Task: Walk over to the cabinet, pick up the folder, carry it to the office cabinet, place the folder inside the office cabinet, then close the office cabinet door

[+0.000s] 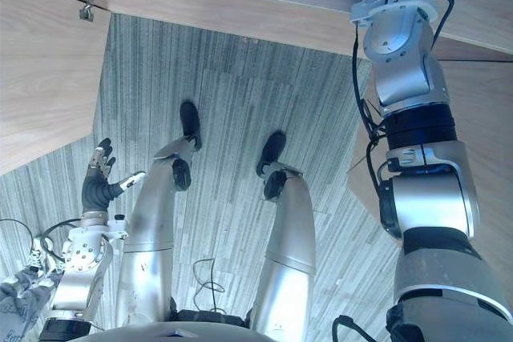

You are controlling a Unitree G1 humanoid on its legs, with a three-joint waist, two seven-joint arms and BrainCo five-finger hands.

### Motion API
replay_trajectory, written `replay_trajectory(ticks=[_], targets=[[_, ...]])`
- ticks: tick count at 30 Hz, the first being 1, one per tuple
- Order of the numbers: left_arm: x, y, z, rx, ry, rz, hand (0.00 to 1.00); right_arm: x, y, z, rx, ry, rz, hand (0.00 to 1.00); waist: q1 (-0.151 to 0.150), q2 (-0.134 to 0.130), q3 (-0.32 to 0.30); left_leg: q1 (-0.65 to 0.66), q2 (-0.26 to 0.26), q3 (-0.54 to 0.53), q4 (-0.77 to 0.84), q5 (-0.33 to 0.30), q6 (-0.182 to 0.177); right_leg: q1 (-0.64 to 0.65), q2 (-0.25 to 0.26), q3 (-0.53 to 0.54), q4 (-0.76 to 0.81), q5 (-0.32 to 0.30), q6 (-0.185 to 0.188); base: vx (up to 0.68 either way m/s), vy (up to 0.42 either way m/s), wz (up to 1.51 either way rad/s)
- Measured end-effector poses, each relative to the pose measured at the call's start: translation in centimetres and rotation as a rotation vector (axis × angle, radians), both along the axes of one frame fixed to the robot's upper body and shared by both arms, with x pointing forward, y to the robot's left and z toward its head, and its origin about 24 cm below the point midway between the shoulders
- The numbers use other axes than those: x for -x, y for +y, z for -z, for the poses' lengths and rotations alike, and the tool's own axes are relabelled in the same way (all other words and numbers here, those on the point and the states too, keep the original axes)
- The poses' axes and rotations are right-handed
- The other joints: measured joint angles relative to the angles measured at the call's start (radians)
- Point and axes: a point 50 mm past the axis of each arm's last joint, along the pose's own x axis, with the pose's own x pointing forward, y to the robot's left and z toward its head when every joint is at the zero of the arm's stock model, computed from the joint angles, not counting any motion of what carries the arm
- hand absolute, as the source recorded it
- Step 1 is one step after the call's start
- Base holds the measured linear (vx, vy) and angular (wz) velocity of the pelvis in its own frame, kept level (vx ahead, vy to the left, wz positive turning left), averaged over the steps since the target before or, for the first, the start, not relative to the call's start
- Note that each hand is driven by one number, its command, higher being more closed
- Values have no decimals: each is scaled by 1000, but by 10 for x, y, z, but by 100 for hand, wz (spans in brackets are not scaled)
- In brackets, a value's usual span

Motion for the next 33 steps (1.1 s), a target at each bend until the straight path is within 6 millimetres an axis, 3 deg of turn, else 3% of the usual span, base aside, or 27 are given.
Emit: replay_trajectory(ticks=[9,18,20,22,24,27,30,33], targets=[[1,-1,17,3,72,2,0,8,-22,15,-182,-16,-56,100,4,1,-2,14,-4,0,-2,12,-1,8,-1,0,6,0,-1,-33,-14,2],[-5,-2,33,-16,146,-6,0,42,-11,87,-416,-61,-206,100,-8,0,-5,44,31,-1,89,-43,-2,49,23,17,49,-19,-6,-50,-17,-12],[-22,-1,37,-14,179,-23,0,48,-1,94,-463,-88,-257,100,-13,1,-11,71,42,4,99,-58,1,74,35,26,47,-21,-2,-55,-19,-20],[-39,3,37,-30,208,-47,0,53,13,99,-509,-115,-319,100,-35,-1,-37,89,44,6,97,-58,1,90,38,28,45,-22,-4,-39,-13,-5],[-44,1,35,-34,207,-42,0,58,23,102,-552,-133,-382,100,-42,-2,-44,120,50,7,99,-62,-3,122,45,31,37,-18,-1,-20,-22,-14],[-42,-4,48,-25,267,-37,0,68,51,117,-566,-101,-507,100,-43,-3,-46,209,71,28,102,-89,-5,208,64,42,10,-18,1,5,-26,-25],[-37,-9,67,-18,361,-33,0,77,84,145,-555,24,-641,100,-49,-6,-83,304,77,43,77,-106,-10,303,74,49,-40,-16,9,44,-23,-15],[-30,-15,81,-23,425,-24,0,87,114,189,-548,239,-742,100,-53,-20,-119,435,76,59,24,-111,-6,440,81,49,-120,-3,14,114,-20,-7]])
